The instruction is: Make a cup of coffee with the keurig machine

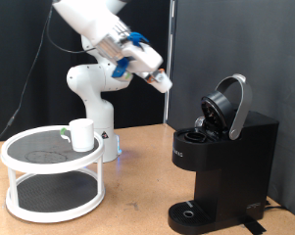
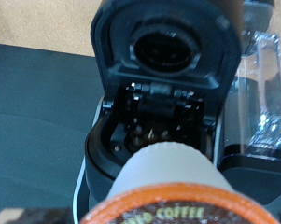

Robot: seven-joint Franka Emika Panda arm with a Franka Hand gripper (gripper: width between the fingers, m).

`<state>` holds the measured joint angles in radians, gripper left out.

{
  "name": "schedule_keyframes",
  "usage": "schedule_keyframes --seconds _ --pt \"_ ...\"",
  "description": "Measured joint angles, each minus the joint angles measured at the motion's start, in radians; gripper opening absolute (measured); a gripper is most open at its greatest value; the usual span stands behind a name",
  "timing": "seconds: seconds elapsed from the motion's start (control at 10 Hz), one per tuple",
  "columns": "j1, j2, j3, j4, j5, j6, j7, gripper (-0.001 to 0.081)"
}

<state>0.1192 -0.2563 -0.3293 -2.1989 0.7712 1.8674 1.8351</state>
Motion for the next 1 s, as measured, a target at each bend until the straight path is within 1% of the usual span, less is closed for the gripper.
schedule_keyframes --seconds 0.2,0.4,0.6,0.7,0.9,1.0 --pt "0.019 0.019 0.038 0.015 0.016 0.03 0.035 0.0388" --pt "0.027 0.033 0.063 0.028 0.023 0.034 0.048 0.0388" --pt "0.028 0.033 0.069 0.029 0.033 0.054 0.028 0.0388" --pt "0.028 0.034 0.069 0.028 0.032 0.049 0.028 0.0388" --pt "0.028 0.046 0.074 0.02 0.01 0.057 0.036 0.0388" --pt "0.028 0.057 0.082 0.009 -0.007 0.079 0.036 0.0388"
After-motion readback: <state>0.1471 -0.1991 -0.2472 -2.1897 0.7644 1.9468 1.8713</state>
